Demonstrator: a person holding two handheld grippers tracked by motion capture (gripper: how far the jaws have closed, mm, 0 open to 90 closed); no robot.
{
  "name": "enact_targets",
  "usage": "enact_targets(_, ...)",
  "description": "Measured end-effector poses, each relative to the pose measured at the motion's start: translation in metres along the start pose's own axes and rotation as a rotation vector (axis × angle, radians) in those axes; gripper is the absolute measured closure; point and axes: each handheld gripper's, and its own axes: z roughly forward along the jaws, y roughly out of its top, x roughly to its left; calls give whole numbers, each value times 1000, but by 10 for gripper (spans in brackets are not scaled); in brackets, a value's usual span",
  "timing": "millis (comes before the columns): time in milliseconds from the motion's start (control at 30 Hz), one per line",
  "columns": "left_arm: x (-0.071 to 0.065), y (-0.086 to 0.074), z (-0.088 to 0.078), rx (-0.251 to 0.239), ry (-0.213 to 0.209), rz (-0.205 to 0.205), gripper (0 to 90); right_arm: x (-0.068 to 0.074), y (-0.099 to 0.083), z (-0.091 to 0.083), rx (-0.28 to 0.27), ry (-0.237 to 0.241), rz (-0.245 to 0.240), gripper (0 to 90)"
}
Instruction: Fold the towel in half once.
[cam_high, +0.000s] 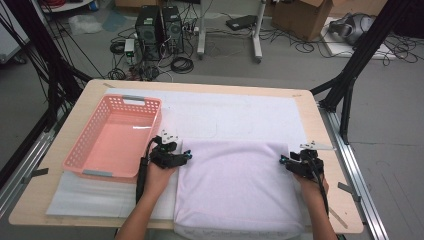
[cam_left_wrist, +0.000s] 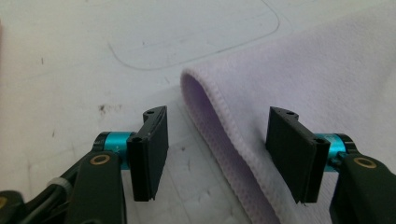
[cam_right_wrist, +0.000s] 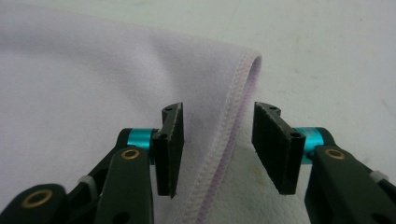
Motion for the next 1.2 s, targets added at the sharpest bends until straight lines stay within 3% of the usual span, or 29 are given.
enact_targets(100, -1, 1, 2, -1, -11, 18, 460, -2, 0, 1, 0, 2, -8, 587)
enact_targets(133, -2, 1, 3, 4, -42, 48, 514, -1, 0, 1, 2, 2, -5, 615)
enact_targets(167, -2, 1, 3, 4, -42, 48, 585, -2, 0, 1, 0, 7, -10, 640)
enact_targets(200, -5, 1, 3, 5, -104, 102, 698, -1, 0, 1, 2, 9, -7, 673)
enact_targets(233, -9, 1, 3, 6, -94, 137, 835, -1, 0, 1, 3, 19, -12, 738)
enact_targets(267, -10, 1, 3, 6, -90, 141, 841, 0, 0, 1, 5, 53, -1, 819)
enact_targets(367, -6, 1, 3, 6, -110, 76, 858, 5, 0, 0, 17, 50, -1, 849)
enact_targets(433, -7, 2, 3, 0, -95, 71, 862, 5, 0, -1, 11, 49, -5, 855)
enact_targets(467, -8, 3, 3, -12, -66, 69, 863, 6, 0, -1, 10, 44, -9, 856)
enact_targets(500, -7, 7, 2, -62, -39, 34, 864, 6, 1, -1, 3, 32, -24, 858)
enact_targets(533, -7, 7, 2, -62, -39, 34, 864, 6, 3, -2, -12, 23, -34, 859)
enact_targets(667, -6, 33, 4, -105, 3, 37, 863, 1, 13, -6, -82, 0, -22, 860)
enact_targets(767, -2, 45, 7, -123, 15, 17, 862, -4, 25, -6, -122, -9, -27, 860)
enact_targets(800, 4, 55, 10, -137, 33, -7, 861, -6, 30, -5, -134, -10, -24, 859)
enact_targets(867, 7, 64, 12, -171, 55, 11, 860, -12, 41, -3, -154, 16, -5, 858)
enact_targets(900, 7, 64, 12, -171, 55, 11, 860, -14, 47, -1, -171, 18, -18, 858)
enact_targets(1000, 16, 73, 23, -188, 63, 0, 860, -18, 63, 9, -175, 9, -32, 857)
enact_targets(1200, 29, 73, 38, -193, 53, -21, 860, -24, 79, 41, -112, 10, -27, 856)
